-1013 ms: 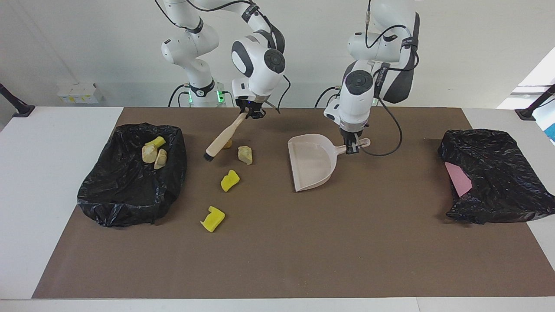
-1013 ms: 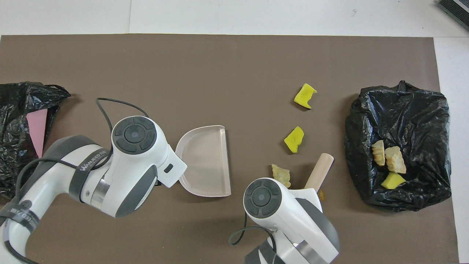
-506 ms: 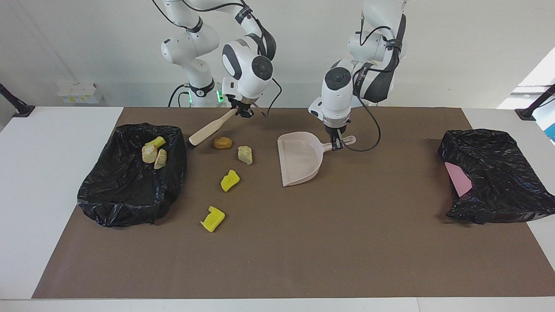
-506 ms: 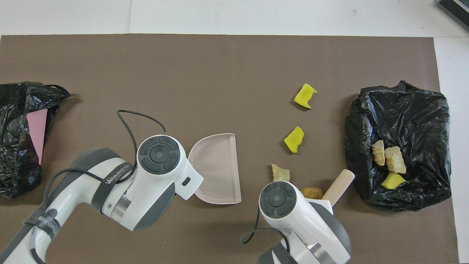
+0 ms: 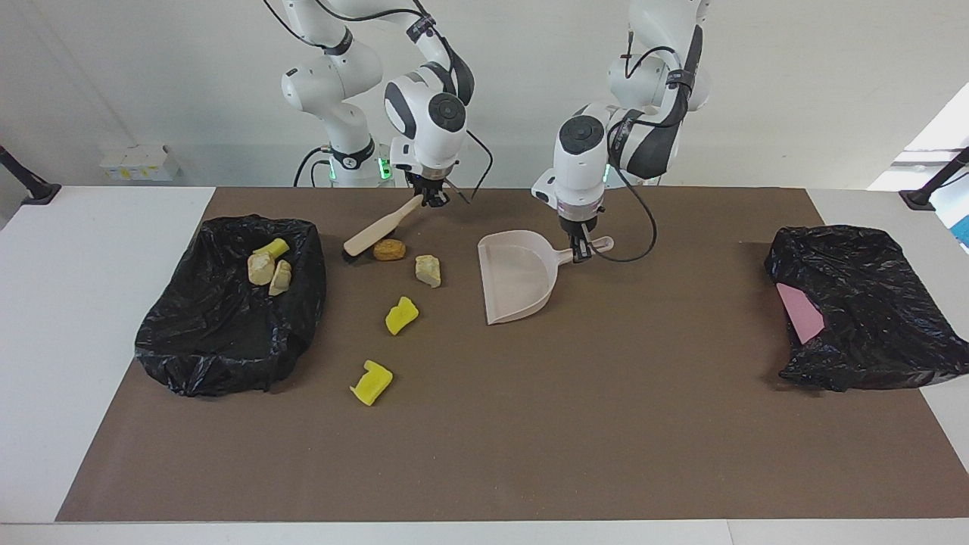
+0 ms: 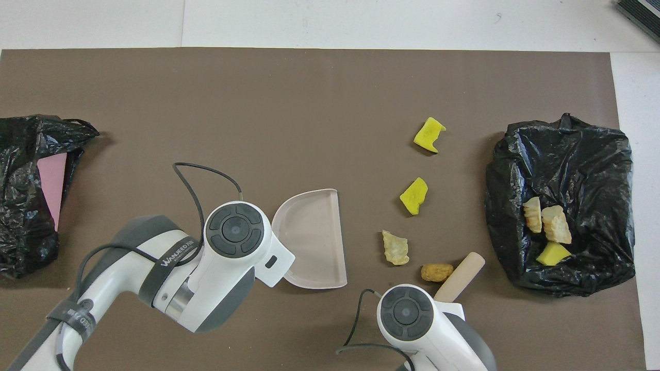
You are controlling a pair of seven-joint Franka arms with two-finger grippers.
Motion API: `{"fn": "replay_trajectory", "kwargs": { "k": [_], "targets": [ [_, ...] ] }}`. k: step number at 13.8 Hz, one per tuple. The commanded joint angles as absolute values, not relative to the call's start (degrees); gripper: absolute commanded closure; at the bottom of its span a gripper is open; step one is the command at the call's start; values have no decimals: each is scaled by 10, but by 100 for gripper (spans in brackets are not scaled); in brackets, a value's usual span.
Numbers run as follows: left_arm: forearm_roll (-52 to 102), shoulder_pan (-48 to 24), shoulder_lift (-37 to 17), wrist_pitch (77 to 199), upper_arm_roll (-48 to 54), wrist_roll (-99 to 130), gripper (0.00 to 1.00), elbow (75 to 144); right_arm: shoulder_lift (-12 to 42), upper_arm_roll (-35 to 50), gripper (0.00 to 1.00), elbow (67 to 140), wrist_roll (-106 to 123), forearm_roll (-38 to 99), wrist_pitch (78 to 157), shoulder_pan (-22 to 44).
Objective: Sweep and dump trash in bin
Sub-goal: 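Sweep the crumbs toward the dustpan with the brush in the right gripper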
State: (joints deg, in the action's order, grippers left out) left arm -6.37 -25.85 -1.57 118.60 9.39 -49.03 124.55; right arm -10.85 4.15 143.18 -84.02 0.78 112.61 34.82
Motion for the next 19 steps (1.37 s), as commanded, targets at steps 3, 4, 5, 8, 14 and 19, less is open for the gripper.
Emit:
{"fn": "replay_trajectory", "kwargs": {
  "k": [3, 4, 5, 8, 14, 19],
  "targets": [
    [-75, -262, 1, 1212, 86, -484, 100, 1268, -53, 43, 100, 1389, -804, 18, 1186, 320],
    [-75, -262, 1, 1215, 86, -484, 100, 1268, -32, 43, 100, 1368, -799, 18, 1189, 320],
    [-76, -260, 0, 1217, 86, -486, 100, 1268, -16, 43, 100, 1344, -781, 18, 1188, 316],
    [-75, -258, 0, 1220, 86, -486, 100, 1269, 13, 44, 100, 1297, -709, 19, 1189, 312],
    [-74, -243, -2, 1223, 86, -483, 100, 1269, 35, 45, 100, 1259, -573, 105, 1230, 325],
    [-73, -234, 2, 1262, 86, -487, 100, 1292, 41, 45, 100, 1219, -536, 141, 1217, 387]
  ]
}}
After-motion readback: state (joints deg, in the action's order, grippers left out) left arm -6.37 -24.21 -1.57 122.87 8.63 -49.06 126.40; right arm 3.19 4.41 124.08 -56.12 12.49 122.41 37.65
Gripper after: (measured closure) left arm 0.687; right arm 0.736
